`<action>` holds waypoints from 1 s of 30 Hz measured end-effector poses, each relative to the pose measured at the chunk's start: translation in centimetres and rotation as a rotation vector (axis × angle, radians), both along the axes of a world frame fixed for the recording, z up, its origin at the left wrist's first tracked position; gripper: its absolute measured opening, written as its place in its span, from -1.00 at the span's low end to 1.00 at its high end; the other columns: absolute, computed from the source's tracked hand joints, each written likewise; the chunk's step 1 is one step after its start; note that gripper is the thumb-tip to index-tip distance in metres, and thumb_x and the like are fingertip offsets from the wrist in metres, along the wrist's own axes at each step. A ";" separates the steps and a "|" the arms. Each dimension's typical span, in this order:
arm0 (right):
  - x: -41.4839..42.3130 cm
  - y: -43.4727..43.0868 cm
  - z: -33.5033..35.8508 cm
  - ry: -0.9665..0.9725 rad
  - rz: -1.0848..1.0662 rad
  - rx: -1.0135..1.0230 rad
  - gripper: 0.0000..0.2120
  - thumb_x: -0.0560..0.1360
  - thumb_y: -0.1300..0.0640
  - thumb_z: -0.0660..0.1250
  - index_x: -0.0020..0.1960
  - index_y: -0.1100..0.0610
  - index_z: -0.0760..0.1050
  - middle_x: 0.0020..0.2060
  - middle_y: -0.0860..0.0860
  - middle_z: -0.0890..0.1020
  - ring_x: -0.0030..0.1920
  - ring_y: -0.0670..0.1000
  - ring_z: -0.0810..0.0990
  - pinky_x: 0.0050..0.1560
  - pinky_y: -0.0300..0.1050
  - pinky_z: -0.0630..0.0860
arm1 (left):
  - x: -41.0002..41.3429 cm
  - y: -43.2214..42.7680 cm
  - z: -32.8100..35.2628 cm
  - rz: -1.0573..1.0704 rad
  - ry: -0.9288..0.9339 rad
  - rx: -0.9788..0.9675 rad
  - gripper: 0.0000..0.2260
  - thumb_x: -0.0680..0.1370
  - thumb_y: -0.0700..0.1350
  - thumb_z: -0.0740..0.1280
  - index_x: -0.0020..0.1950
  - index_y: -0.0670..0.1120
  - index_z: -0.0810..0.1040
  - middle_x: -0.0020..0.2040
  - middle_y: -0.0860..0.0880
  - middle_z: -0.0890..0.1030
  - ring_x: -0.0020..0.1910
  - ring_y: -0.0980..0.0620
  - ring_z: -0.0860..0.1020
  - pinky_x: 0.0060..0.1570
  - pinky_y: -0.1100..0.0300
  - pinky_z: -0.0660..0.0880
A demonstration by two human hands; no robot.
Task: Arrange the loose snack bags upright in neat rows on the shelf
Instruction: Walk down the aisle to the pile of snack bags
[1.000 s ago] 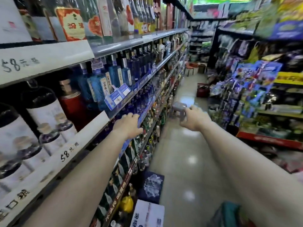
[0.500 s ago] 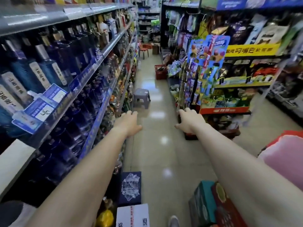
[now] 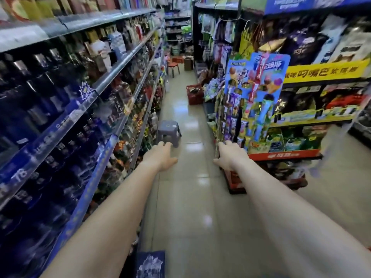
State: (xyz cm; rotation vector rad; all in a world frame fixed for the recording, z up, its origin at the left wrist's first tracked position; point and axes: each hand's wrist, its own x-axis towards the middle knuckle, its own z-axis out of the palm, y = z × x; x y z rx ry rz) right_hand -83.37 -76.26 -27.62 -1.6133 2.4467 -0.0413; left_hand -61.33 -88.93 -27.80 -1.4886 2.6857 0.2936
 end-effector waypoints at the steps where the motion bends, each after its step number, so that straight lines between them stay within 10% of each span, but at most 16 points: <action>1: -0.7 -1.1 -0.1 -0.007 0.003 0.001 -0.36 0.46 -0.17 0.32 0.43 0.08 0.29 0.34 0.15 0.39 0.33 0.23 0.37 0.21 0.18 0.39 | -1.0 -1.1 0.0 -0.008 -0.016 -0.004 -0.43 0.51 0.19 0.27 0.46 -0.01 0.28 0.35 -0.10 0.38 0.29 -0.16 0.42 0.13 -0.08 0.48; 30: -18.1 -56.0 -3.1 -0.021 -0.022 0.059 -0.36 0.46 -0.19 0.33 0.45 0.06 0.30 0.39 0.11 0.38 0.38 0.19 0.35 0.27 0.15 0.40 | -19.0 -55.7 -2.6 -0.079 -0.029 0.040 -0.53 0.52 0.08 0.25 0.39 -0.06 0.34 0.32 -0.13 0.42 0.27 -0.18 0.43 0.12 -0.07 0.47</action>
